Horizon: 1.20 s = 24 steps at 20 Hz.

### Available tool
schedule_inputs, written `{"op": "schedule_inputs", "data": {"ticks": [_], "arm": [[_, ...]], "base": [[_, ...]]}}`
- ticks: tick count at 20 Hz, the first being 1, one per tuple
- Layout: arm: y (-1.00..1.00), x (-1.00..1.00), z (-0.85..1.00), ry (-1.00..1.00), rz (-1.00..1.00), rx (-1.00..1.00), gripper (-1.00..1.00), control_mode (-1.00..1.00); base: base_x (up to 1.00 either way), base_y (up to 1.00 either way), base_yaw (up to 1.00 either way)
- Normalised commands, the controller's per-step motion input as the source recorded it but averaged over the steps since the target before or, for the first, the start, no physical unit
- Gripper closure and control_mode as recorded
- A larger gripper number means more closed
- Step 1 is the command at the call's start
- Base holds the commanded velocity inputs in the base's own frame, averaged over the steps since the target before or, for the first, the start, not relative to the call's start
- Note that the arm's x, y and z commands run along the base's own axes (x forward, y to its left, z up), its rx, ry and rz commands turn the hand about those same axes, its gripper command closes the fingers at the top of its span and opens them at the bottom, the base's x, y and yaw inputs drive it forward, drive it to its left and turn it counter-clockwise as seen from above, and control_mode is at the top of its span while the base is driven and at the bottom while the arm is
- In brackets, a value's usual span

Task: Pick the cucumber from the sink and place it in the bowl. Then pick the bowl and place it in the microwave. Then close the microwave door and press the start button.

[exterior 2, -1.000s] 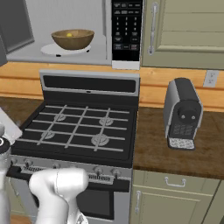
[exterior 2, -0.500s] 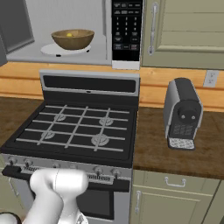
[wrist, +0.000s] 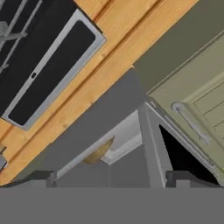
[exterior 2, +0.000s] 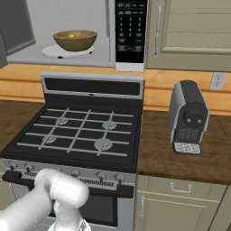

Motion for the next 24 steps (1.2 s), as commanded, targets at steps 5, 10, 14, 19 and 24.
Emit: {"op": "schedule_inputs", "data": {"ticks": [5,10,14,19,24], "arm": [[0.73,-0.26,0.58,-0.13,-0.20,0.00,-1.00,-1.00],[-0.06,-0.26,0.60,-0.03,-0.11,0.10,-1.00,-1.00],[-0.62,-0.16,0.43,0.00,-0.04,0.25,-1.00,-1.00],[-0.92,-0.11,0.42,0.00,-0.04,0.32,-1.00,-1.00],[-1.00,-0.20,0.38,0.00,-0.02,0.33,-1.00,-1.00]], "base": [[0.00,0.00,0.00],[0.00,0.00,0.00],[0.00,0.00,0.00],[0.00,0.00,0.00],[0.00,0.00,0.00]]}}
